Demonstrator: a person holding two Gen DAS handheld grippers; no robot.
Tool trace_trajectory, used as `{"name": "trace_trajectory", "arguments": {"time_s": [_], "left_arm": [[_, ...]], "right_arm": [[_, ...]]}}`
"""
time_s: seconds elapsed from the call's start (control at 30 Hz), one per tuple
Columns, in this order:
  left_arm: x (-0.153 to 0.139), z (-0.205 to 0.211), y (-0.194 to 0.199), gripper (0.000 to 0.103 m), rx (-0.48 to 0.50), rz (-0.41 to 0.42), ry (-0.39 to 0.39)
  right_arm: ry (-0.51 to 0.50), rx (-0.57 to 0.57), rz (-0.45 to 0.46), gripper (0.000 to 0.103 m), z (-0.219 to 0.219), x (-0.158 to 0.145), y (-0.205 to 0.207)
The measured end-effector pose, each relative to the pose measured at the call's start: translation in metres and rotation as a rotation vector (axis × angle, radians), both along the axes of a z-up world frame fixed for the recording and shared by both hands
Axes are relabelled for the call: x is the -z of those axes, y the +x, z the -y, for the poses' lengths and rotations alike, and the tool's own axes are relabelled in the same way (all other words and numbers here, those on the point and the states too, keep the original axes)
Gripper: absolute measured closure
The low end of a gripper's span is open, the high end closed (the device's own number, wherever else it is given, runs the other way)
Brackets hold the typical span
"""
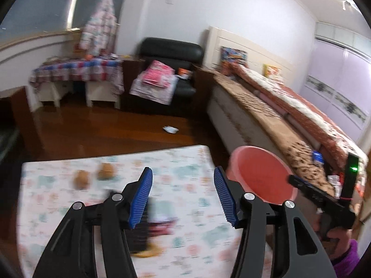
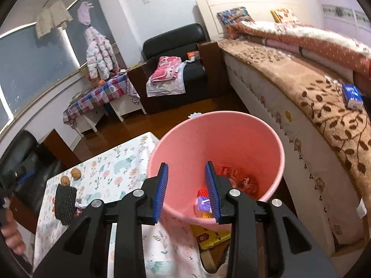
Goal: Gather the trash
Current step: 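Move both tools back over the table toward the black foam net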
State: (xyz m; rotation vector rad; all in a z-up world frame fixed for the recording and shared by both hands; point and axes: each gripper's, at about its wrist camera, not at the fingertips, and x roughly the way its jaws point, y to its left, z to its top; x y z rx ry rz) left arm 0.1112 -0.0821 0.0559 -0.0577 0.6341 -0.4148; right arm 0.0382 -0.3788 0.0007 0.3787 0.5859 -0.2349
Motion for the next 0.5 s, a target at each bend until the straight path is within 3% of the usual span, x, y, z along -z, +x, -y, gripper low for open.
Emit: {"name": "trace_trajectory", "arguments": {"time_s": [0.1,0.23,0.37,0.5], "left_arm": [[0.001,-0.044,-0.001,0.049,-0.087,0.013,0.034],[0.019,-0.093,-0.004,0.049,-0.173,-0.044,0.011],[0.046,-0.110,-0.004,0.049,-0.185,-0.134,-0.025],[0.069,-0.098,0.001,0.049,-0.139,-0.175,-0.020]], "right_arm": [[0.001,-0.025,0.012,0.070,-0.018,-0.001,0.002],[-0.014,-0.085,0.019,0.070,-0.045,0.000,0.008],[0.000,-0.146,0.000,0.070,-0.066,0.007,0.015],[-0.007,-0.187,-0.030,0.070,-0.085,0.016,0.020]]}}
